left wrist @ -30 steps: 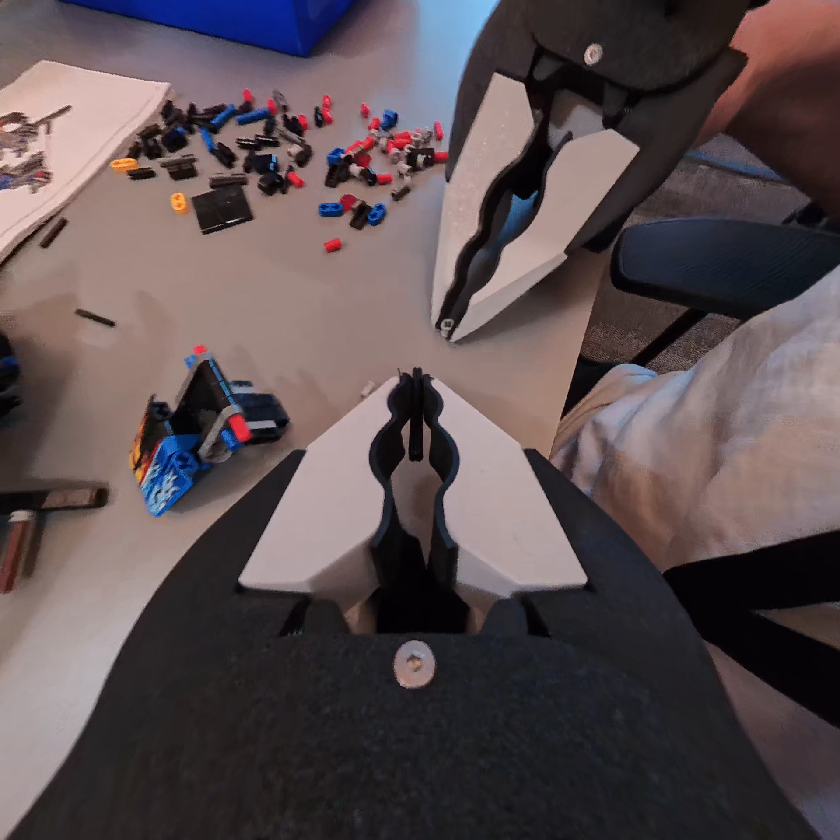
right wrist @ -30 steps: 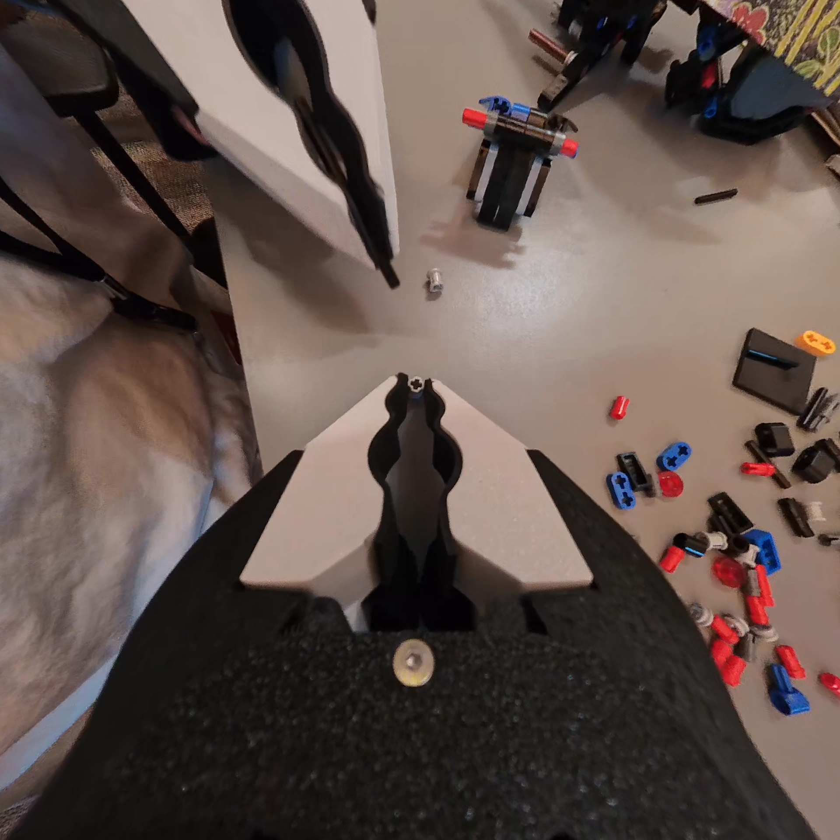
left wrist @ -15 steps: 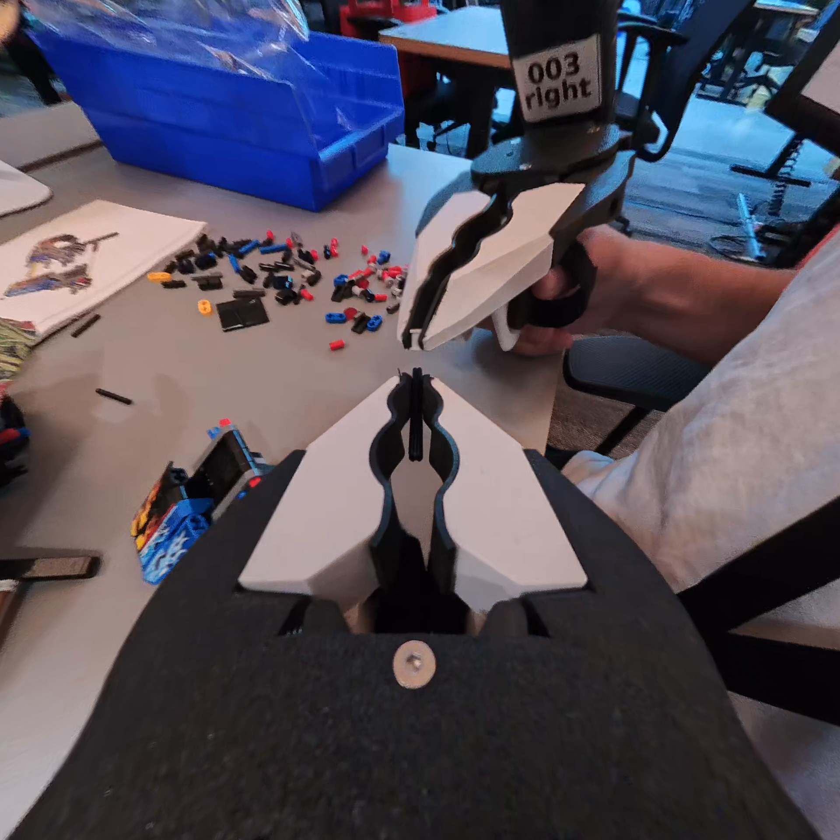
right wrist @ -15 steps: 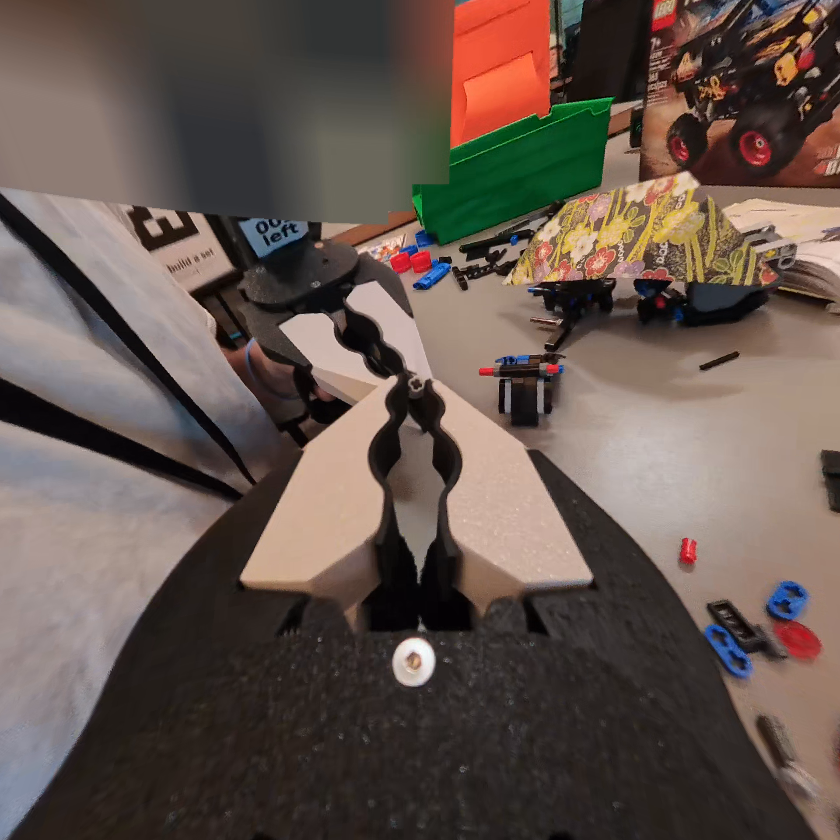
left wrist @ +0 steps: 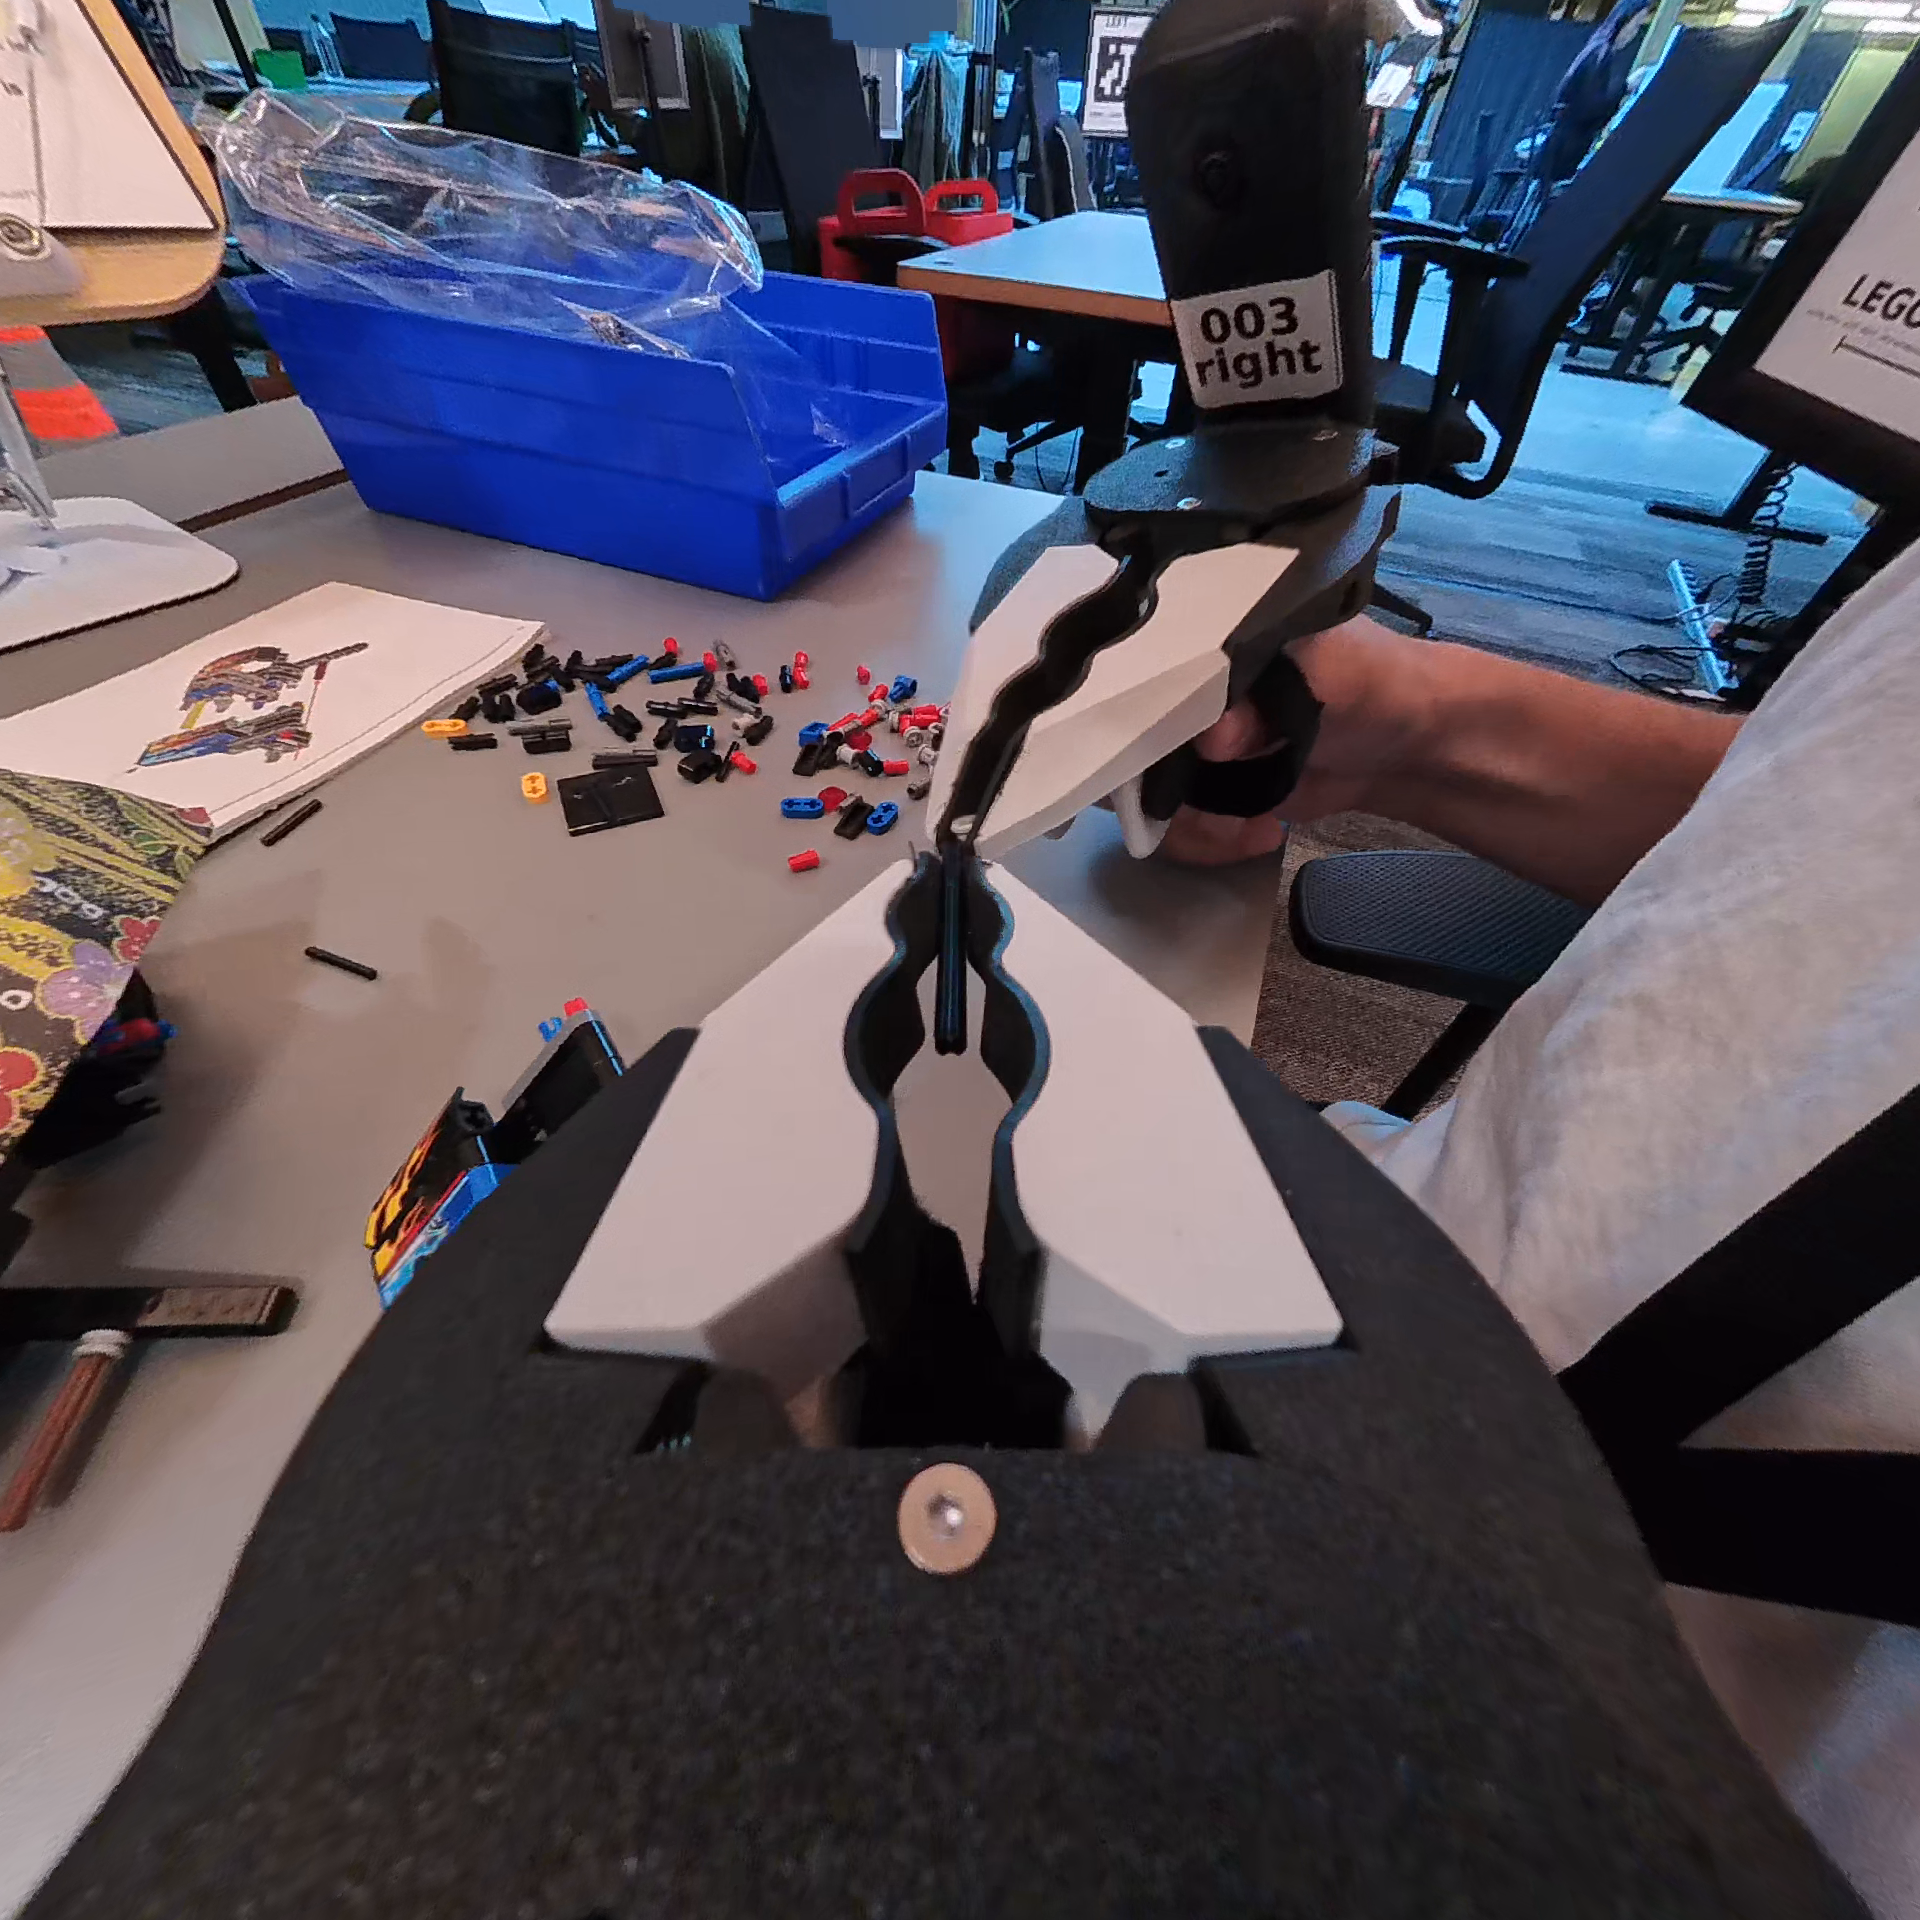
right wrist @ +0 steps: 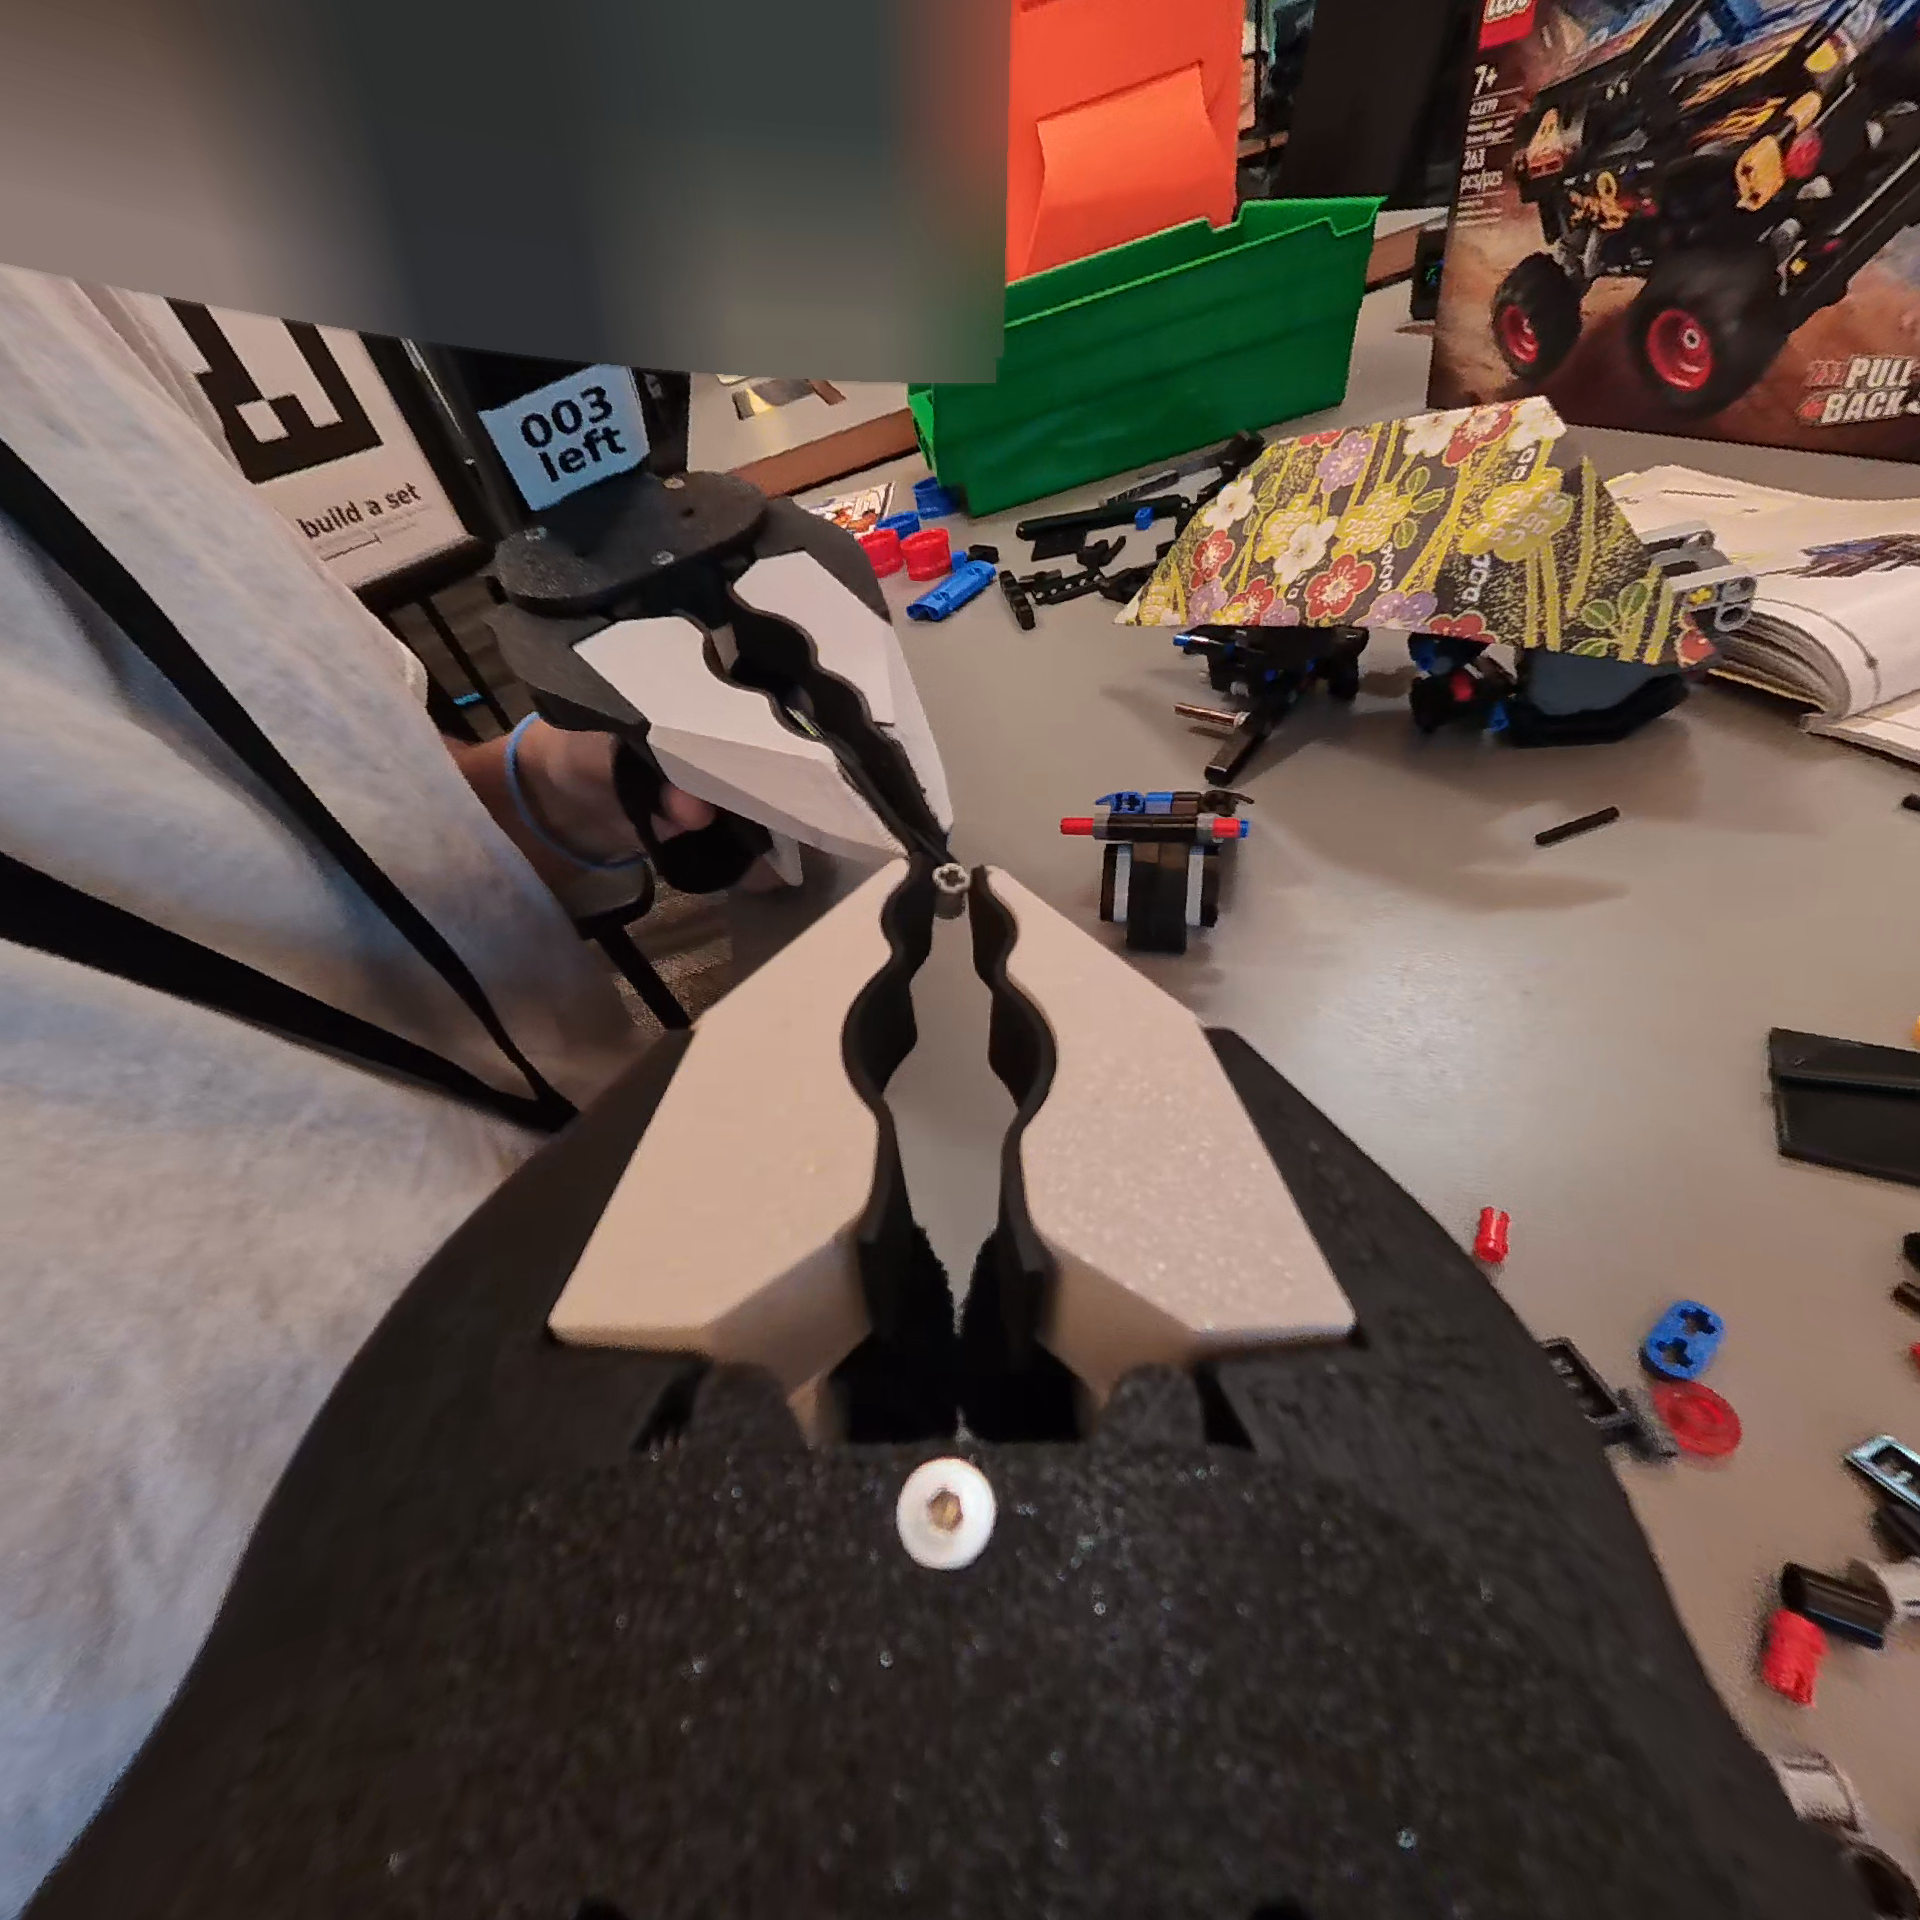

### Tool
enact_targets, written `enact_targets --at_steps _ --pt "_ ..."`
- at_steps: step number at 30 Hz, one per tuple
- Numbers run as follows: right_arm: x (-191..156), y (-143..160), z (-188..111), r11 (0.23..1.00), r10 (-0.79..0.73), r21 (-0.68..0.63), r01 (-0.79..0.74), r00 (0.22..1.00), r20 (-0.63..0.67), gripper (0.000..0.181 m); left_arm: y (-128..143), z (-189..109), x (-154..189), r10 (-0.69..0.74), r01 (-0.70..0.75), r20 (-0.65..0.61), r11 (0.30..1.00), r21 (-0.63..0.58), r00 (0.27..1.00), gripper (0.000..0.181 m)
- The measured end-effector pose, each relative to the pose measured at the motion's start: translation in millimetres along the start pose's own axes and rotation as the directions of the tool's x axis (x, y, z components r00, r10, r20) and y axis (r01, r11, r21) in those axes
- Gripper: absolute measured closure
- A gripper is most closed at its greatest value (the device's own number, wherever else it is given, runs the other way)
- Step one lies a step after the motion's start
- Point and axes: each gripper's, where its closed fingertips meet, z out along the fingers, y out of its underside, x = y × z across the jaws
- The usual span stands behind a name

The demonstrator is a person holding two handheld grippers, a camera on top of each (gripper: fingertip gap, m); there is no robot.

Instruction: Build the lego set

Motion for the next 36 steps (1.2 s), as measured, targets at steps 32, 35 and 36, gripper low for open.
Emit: enact_targets --at_steps 32,35,36 --pt "-8.1 -11.8 -8.6 0.998 0.023 0.05 -0.027 0.995 0.093 0.176 -8.6 -0.7 11.1 0.043 -0.042 -0.021 0.998 0.045 0.999 0.178" --pt "-7.1 -11.1 -10.5 0.999 0.023 0.045 -0.027 0.996 0.091 0.176 -8.7 -1.8 10.0 0.044 -0.043 -0.02 0.998 0.045 0.999 0.178" --pt "-7.4 -9.4 -9.9 0.999 0.021 0.035 -0.024 0.996 0.091 0.176 -9.0 -1.8 10.2 0.042 -0.041 -0.023 0.998 0.046 0.999 0.179"
